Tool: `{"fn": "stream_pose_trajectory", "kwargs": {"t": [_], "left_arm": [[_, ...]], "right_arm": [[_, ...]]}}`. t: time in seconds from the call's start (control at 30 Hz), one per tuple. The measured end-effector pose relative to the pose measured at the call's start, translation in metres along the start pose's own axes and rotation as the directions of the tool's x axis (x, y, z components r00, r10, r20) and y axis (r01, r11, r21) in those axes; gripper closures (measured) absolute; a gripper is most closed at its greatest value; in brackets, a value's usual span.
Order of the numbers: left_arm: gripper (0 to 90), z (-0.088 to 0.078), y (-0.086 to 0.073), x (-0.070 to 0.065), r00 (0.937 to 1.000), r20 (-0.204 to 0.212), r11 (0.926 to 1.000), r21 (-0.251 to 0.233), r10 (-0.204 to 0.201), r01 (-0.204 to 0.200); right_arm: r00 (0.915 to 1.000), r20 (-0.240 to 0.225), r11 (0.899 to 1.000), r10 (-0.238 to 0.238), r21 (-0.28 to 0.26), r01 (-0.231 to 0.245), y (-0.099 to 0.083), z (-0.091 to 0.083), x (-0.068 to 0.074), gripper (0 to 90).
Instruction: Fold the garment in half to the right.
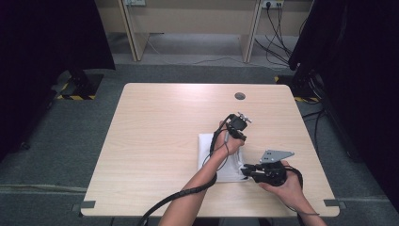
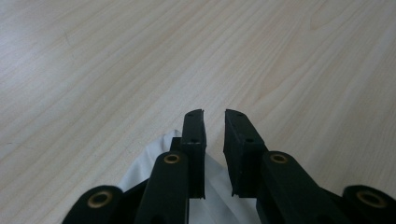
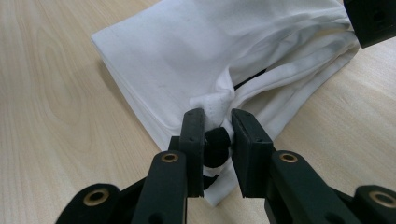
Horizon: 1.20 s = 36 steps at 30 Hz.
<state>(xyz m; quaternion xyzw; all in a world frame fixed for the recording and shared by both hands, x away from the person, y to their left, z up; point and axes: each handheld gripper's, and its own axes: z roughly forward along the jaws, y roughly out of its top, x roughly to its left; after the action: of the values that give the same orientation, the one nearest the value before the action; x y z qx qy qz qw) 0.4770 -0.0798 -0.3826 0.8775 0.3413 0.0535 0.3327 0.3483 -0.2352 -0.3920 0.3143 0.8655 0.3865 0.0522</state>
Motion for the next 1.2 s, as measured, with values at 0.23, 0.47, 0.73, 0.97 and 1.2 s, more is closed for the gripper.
{"fn": "stream_pose_trajectory", "kwargs": {"t": [0.23,0.47,0.73,0.97,1.2], "left_arm": [[77.4,0.002,0.0,-0.002,1.0,0.003,1.0,0.004,0.001,-0.001],[76.8,0.004,0.001,-0.003,1.0,0.005,1.0,0.005,0.003,-0.003],[74.3,0.001,0.004,-0.003,1.0,0.0,0.9999,-0.011,0.002,-0.002],[72.6,-0.009,0.004,0.004,0.9998,-0.017,0.9996,-0.026,-0.01,0.01],[71.4,-0.018,0.002,0.014,0.9988,-0.039,0.9991,-0.032,-0.031,0.029]], "right_arm": [[1.0,0.004,1.0,0.005,0.004,-0.005,-0.002,-0.002,-0.001,75.0],[0.9999,0.004,1.0,0.01,0.011,-0.01,-0.005,-0.003,-0.003,73.6],[0.9998,0.012,1.0,0.015,0.02,-0.016,-0.007,-0.008,-0.006,71.9],[0.9991,0.025,0.999,0.033,-0.001,-0.033,-0.007,-0.018,-0.012,69.1],[0.9996,0.004,0.999,0.03,-0.03,-0.029,0.001,-0.018,-0.009,65.3]]}}
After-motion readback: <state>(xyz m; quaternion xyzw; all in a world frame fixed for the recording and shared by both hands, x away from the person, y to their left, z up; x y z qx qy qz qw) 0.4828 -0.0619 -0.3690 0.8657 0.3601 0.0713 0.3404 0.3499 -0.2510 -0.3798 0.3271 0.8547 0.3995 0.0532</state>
